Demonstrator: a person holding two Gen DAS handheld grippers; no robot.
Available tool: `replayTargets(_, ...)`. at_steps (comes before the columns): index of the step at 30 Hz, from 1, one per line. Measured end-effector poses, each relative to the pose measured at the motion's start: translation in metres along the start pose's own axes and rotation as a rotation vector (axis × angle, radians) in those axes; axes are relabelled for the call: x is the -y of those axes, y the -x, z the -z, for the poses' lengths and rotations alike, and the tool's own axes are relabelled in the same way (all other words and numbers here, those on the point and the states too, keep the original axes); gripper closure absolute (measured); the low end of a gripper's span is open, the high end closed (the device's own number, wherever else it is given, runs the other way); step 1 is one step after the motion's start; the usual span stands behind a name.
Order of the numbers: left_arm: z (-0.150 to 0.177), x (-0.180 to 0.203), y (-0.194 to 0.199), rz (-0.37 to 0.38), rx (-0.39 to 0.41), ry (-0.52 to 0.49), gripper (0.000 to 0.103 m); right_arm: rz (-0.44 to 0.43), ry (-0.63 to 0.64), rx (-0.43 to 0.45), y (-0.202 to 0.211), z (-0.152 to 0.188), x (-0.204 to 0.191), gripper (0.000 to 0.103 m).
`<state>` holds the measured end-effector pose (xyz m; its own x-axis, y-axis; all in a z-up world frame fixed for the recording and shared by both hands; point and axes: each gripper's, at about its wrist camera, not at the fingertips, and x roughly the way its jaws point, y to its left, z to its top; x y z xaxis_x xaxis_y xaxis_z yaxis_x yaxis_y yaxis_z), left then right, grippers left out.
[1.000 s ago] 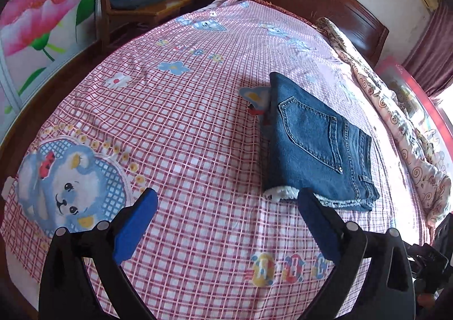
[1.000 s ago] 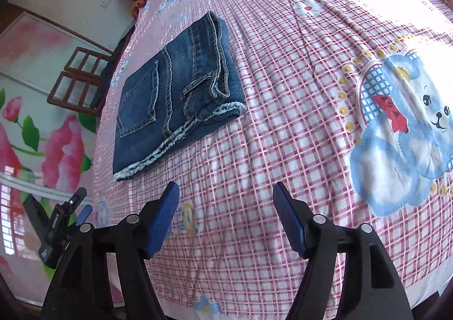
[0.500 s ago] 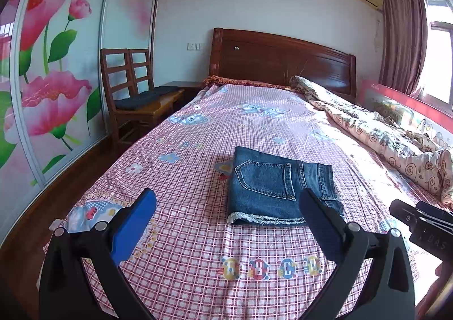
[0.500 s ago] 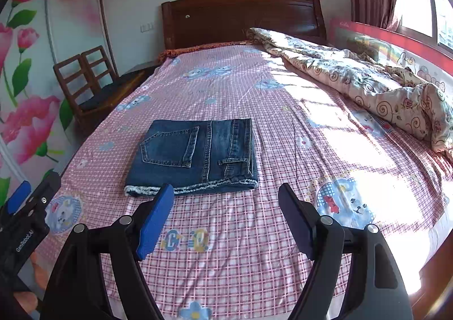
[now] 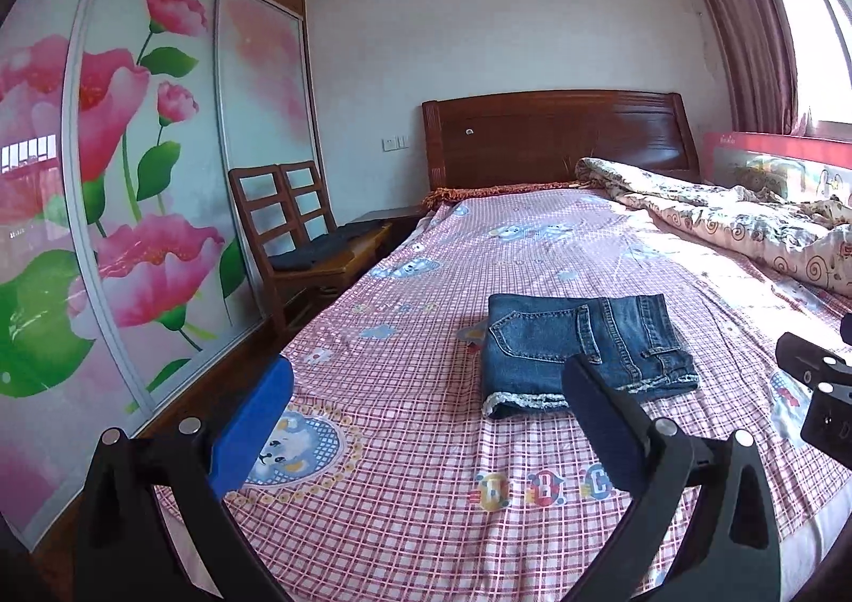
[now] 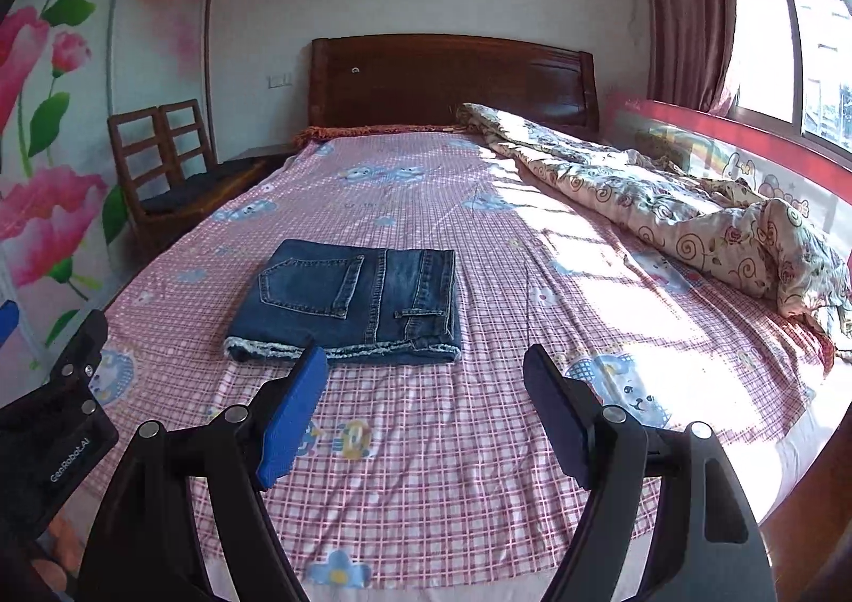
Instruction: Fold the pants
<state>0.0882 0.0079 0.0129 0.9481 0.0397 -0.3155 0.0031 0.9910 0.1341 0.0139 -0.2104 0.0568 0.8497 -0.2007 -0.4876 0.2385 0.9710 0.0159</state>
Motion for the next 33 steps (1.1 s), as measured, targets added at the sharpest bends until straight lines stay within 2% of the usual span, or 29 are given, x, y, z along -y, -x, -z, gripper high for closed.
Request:
replayTargets(3,0.004,-0.004,0.002,0.018,-0.032,0.044,0.002,0.010,0.010,0.006,0.000,0.000,-0.001,0.028)
replayTargets(14,-0.015,-0.016,0.011,0.014,0.016,0.120,0.002,0.000,0.001,0.099,0.020,-0.010,-0.006,0.028)
replayTargets(25,-0.015,-0.012,0.015,0.034,0.025,0.130,0.002,-0.008,-0.044,0.090,0.021,-0.008,0.003,0.028)
replayTargets(33,-0.009,-0.009,0.011,0.041,-0.010,0.124,0.002,-0.015,-0.047,0.079,0.018,-0.008,0.003,0.028)
